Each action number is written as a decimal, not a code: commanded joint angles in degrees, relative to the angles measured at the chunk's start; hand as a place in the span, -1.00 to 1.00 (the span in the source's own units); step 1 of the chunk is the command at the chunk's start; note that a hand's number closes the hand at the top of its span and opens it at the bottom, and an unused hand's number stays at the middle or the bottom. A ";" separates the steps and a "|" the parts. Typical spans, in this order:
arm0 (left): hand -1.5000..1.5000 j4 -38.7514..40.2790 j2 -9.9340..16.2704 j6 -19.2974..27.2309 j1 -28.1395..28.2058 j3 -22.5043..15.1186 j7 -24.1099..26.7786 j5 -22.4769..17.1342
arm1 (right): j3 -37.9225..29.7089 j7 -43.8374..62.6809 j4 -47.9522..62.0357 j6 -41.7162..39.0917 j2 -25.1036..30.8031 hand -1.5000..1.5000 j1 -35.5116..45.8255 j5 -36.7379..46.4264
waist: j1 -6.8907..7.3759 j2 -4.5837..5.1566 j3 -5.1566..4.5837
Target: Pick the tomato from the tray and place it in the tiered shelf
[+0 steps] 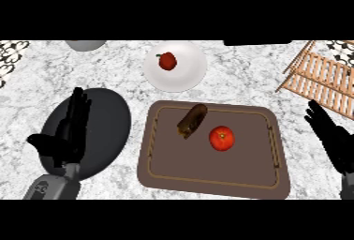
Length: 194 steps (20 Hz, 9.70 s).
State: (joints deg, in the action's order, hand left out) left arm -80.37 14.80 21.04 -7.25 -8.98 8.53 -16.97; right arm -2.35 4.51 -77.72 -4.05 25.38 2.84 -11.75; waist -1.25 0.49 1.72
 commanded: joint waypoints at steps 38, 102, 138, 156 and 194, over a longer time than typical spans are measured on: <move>0.00 2.44 3.39 -10.19 4.12 -0.01 -23.05 -0.83 | 15.96 53.54 -38.18 -1.09 6.86 -1.00 15.02 17.47 | 1.88 -0.57 -1.79; 0.00 3.93 -1.07 -18.39 3.86 10.09 -25.55 6.40 | 25.67 33.36 -1.24 -6.36 -19.58 1.00 14.32 53.81 | 1.19 -0.52 -1.72; 0.00 2.06 -2.45 -19.86 7.31 11.32 -23.52 7.29 | -45.76 45.96 -46.18 -14.29 23.70 1.00 1.58 -3.60 | 0.91 -0.68 -1.83; 0.00 5.87 -5.32 -18.54 1.18 10.60 -24.58 9.74 | -36.60 25.04 -0.29 -21.40 43.87 1.00 17.32 1.21 | 2.32 -0.11 -1.76; 0.00 4.14 -4.87 -21.20 4.13 12.47 -24.01 11.20 | -24.67 -5.74 45.26 -8.38 37.37 -1.00 43.43 20.08 | 2.49 -0.06 -1.67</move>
State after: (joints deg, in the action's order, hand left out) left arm -78.38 10.50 -0.57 -3.54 4.42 -15.46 -7.13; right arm -23.80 -2.29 -36.90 -14.77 63.88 43.39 10.55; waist 0.87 -0.03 0.22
